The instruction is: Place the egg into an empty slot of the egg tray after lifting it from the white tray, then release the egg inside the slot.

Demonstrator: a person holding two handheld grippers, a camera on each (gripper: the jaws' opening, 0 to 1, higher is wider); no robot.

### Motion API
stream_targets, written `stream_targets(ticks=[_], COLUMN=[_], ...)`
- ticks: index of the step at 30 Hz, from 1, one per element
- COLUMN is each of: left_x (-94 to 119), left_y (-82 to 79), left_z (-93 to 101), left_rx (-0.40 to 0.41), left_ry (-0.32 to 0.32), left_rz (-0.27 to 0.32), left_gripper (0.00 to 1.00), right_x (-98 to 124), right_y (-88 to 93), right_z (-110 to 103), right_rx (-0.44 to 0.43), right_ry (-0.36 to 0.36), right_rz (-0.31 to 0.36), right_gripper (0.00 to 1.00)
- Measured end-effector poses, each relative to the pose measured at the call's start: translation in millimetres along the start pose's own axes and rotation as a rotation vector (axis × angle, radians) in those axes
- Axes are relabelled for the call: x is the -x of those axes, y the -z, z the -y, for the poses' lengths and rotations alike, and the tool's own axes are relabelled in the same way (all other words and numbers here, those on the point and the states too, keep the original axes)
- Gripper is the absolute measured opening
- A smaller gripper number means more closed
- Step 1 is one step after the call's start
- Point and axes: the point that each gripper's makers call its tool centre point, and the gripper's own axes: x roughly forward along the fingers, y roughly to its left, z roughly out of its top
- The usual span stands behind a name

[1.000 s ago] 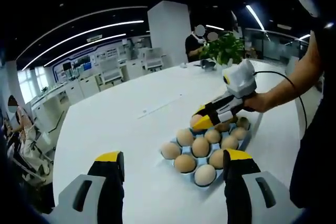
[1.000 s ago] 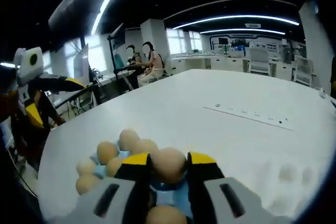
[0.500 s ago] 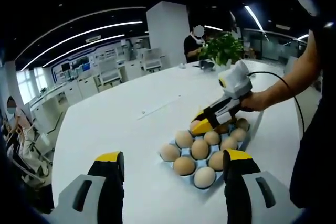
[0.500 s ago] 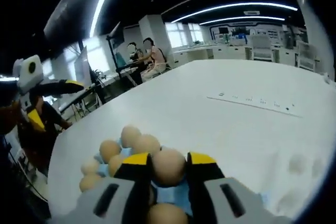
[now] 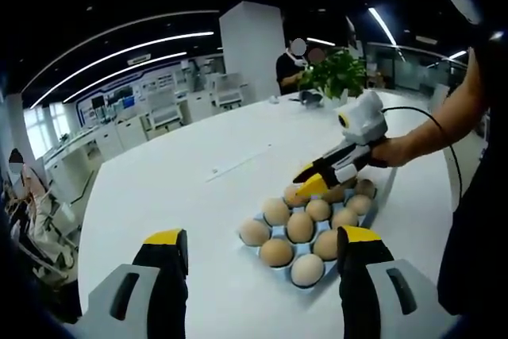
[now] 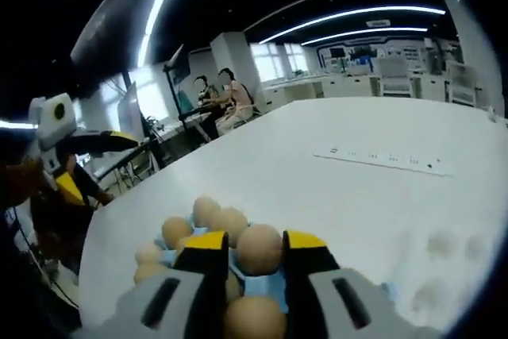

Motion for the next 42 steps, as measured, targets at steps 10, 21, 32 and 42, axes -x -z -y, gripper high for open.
stream_targets(ticks=[10,21,32,42], left_x=[-1.6,-0.5,2.1,0.5], left_y=[-3.1,-5.0,-4.9,-3.0], left_z=[2.3,3.7,3.2,3.3], left_rx=[-0.005,-0.009,-0.01,-0.008], left_ry=[0.005,0.0,-0.007,-0.006], left_rz=[0.004,0.005,0.003,-0.006], left_gripper=[0.77,0.77,0.77,0.77], right_x=[42.0,76.0,104.9,195.1], right_y=[-8.4,3.2,9.8,16.9], right_z=[30.1,60.6,94.4,192.8], right_rx=[-0.015,-0.07,-0.069,0.023], right_ry=[0.123,0.233,0.373,0.818], right_rz=[0.074,0.087,0.1,0.086], right_gripper=[0.27,0.27,0.27,0.32])
